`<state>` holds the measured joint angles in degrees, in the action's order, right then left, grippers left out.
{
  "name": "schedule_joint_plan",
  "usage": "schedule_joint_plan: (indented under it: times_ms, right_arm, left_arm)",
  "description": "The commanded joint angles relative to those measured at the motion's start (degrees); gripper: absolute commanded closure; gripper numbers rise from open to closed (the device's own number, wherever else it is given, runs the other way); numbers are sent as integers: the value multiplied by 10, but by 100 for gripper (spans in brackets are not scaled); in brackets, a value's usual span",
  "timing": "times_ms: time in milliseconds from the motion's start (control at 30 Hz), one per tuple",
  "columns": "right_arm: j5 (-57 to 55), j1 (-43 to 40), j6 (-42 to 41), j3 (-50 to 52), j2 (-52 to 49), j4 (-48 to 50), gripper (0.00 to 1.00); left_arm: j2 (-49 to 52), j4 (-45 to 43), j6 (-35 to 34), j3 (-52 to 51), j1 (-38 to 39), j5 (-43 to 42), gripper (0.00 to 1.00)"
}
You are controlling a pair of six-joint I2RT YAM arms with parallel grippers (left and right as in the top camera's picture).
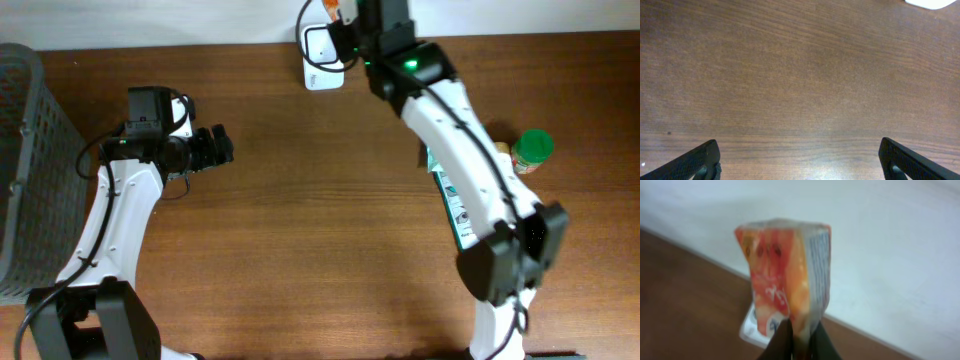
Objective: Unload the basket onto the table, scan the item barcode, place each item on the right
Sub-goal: 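Carry the tissue pack right and drop it on the pile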
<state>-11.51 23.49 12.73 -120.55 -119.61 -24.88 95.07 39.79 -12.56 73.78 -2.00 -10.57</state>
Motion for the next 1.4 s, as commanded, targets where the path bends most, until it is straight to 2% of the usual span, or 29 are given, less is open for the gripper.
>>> schedule_joint_plan:
  times_ms: [0,133,233,367,767,800,900,1033,1233,1300,1367]
  right_arm:
    - [-83,1,127,-4,-75,68,96]
    - [-134,2,301,-4,-161,177,96]
    - [-134,4,359,-4,-206,202,96]
    - [-149,11,366,-4,-236,218,96]
    - [-151,35,363,-4,-233,238,96]
    - [-151,35,353,-4,-229,235,96]
    - [-130,35,243,-4,-190,199,96]
    - [-46,34,116,-4,-108,91,96]
    - [170,-19,-185,-4,44,-159,96]
    - [245,-58,-208,-4,90,-285,96]
    - [255,-91,-225,-4,113,-385,96]
  left_arm:
    - [-3,0,7,3,0,1,1]
    - [-3,0,7,3,0,1,1]
    - [-3,0,7,3,0,1,1]
    - [-3,0,7,3,0,1,1]
    - [-3,0,7,3,0,1,1]
    - [-3,0,7,3,0,1,1]
    - [-3,0,7,3,0,1,1]
    - [-3,0,7,2,0,1,1]
    - [-3,0,7,3,0,1,1]
    - [-3,0,7,3,0,1,1]
    - [-3,0,7,3,0,1,1]
